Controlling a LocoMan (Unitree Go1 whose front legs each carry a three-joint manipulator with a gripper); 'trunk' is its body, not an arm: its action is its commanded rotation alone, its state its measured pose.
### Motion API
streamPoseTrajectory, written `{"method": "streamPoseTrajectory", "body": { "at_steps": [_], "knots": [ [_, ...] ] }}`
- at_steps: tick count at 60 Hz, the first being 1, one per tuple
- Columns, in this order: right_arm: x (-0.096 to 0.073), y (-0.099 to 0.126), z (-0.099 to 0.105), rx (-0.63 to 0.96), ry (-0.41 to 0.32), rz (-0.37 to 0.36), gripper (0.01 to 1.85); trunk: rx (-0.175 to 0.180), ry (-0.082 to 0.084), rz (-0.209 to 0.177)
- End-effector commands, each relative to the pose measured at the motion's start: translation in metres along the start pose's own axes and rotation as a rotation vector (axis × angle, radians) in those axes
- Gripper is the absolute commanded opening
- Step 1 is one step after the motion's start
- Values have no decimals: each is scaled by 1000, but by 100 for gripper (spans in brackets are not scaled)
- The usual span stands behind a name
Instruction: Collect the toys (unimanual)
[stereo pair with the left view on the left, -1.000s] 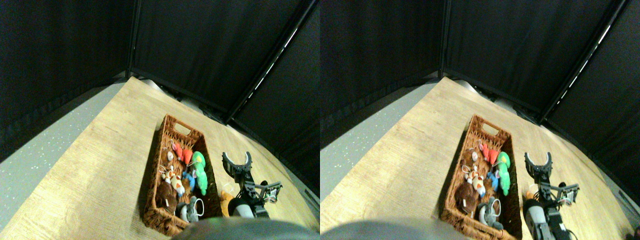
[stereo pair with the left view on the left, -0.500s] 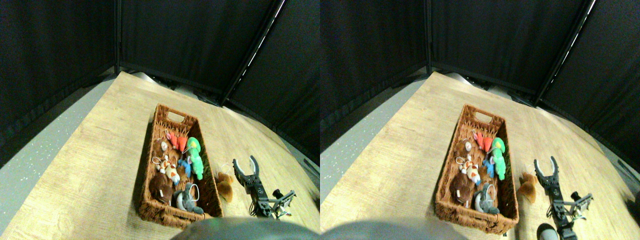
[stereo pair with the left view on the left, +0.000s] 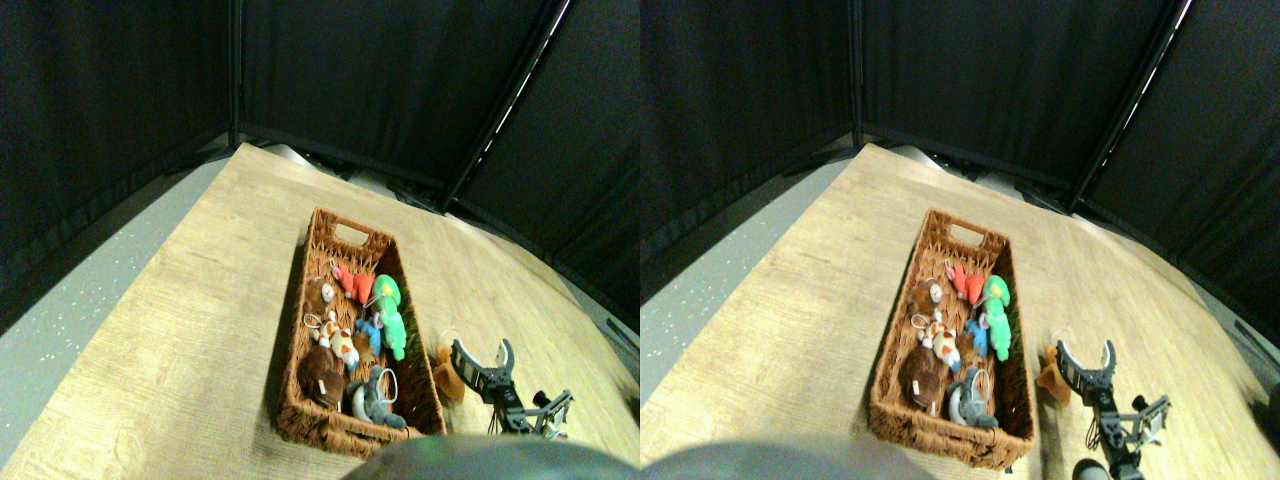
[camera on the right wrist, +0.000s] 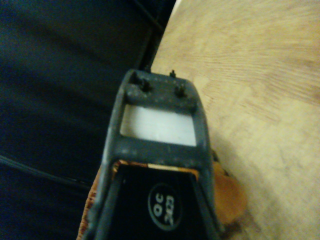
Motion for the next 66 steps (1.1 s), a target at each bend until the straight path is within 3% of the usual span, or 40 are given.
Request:
{"method": "streamPoseTrajectory", "body": {
  "at_steps": [1,19,39,47,66],
  "knots": [
    [-2,-10,0,49,-27,-12,81,-23,3,6],
    [-10,-17,-8,61,-7,-5,78,-29,-5,4],
    [4,-41,-19,81,0,-45,84,-42,-9,26],
    [16,-50,-23,101,-31,-69,83,-42,-7,26],
    [26,-51,-24,120,-45,-54,78,-30,-4,24]
  ]
}}
